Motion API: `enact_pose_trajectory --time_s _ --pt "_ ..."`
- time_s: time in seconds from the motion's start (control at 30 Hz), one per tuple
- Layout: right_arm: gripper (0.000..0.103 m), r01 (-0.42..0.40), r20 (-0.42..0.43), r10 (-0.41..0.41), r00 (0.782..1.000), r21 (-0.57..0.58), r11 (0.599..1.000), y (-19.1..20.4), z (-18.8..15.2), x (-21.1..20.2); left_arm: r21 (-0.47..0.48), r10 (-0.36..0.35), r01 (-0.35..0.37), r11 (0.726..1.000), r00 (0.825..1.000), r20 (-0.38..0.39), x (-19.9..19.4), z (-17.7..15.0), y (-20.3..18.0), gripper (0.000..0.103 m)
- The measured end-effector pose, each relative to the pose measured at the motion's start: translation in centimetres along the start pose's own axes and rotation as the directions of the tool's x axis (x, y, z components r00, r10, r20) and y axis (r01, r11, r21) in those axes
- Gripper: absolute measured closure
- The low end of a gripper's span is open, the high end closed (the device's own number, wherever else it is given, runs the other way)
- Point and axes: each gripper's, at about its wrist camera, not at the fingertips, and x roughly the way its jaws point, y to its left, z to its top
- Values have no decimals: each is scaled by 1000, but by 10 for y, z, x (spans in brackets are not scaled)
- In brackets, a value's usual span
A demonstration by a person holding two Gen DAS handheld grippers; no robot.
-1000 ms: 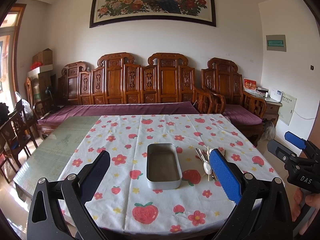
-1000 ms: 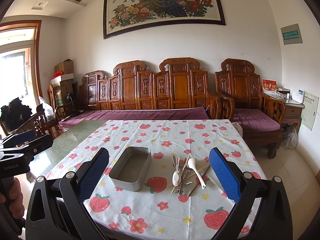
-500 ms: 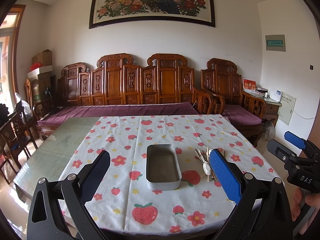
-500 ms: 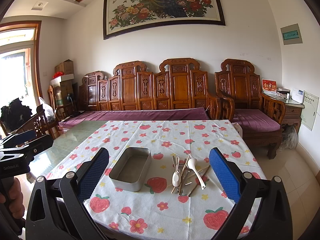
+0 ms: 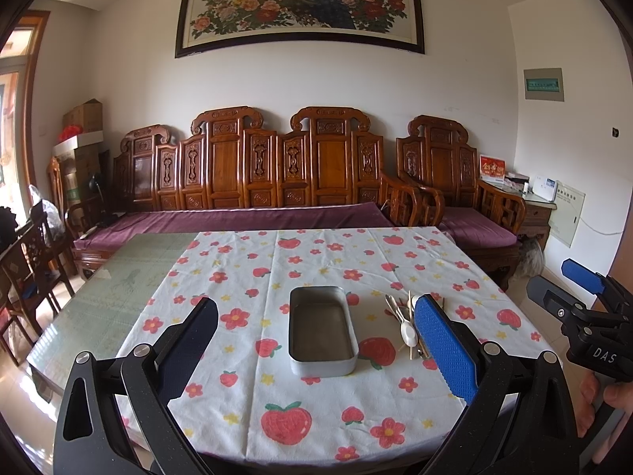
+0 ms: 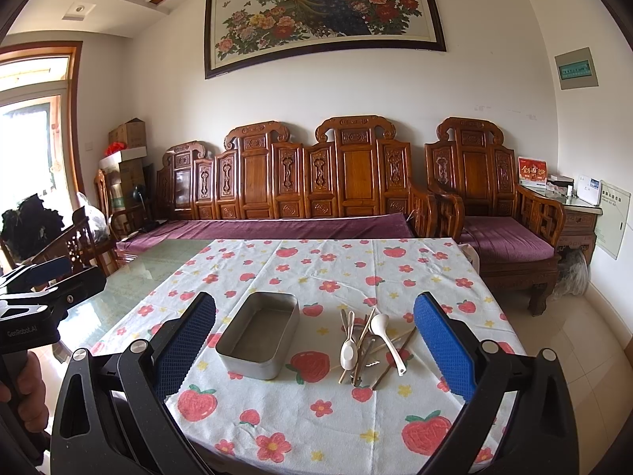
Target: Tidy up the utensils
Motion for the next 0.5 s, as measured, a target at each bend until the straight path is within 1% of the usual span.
enact_pose_trajectory --time_s 0.23,0.5 --pt "3 -1 0 1 1000 1 1000 0 -1 0 2 0 0 1000 1000 0 0 8 -9 6" --pt "3 -1 0 1 1000 0 1000 -1 -3 2 3 1 -1 1000 1000 1 -2 8 -11 6"
